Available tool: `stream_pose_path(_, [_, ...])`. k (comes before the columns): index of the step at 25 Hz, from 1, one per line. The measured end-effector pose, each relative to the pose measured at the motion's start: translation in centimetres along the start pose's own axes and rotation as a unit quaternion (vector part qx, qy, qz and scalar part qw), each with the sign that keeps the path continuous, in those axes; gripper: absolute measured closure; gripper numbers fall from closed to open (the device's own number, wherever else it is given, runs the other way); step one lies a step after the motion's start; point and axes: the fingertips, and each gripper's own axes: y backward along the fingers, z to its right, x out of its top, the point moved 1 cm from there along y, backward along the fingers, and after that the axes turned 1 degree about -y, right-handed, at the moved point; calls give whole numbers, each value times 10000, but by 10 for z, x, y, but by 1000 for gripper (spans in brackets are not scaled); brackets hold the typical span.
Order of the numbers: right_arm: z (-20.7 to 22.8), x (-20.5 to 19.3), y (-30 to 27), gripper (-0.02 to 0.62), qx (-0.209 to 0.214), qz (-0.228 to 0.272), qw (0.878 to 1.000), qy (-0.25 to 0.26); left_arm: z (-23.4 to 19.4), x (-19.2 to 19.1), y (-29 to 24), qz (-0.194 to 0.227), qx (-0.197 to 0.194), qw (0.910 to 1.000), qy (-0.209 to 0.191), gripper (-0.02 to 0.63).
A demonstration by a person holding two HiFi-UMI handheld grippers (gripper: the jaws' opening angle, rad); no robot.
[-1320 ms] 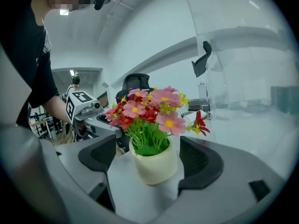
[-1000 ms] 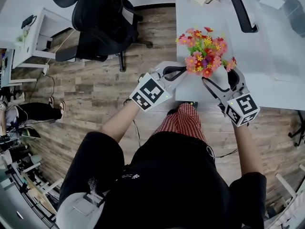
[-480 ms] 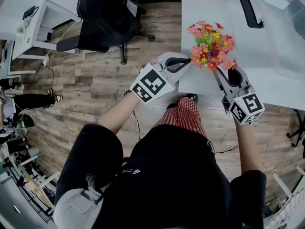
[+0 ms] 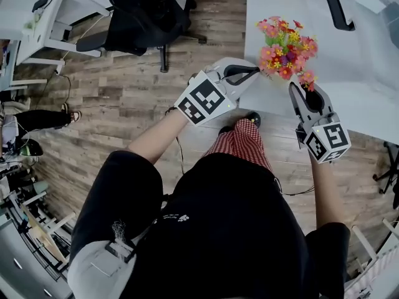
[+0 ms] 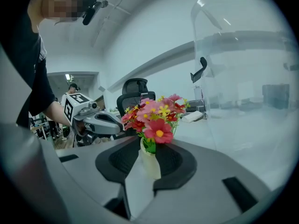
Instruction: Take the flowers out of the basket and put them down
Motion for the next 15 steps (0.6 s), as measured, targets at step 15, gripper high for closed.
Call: stream_pose_path(15, [1, -16, 33, 537, -488, 81, 9979, -407, 15, -1, 26, -65, -118, 9999, -32, 598])
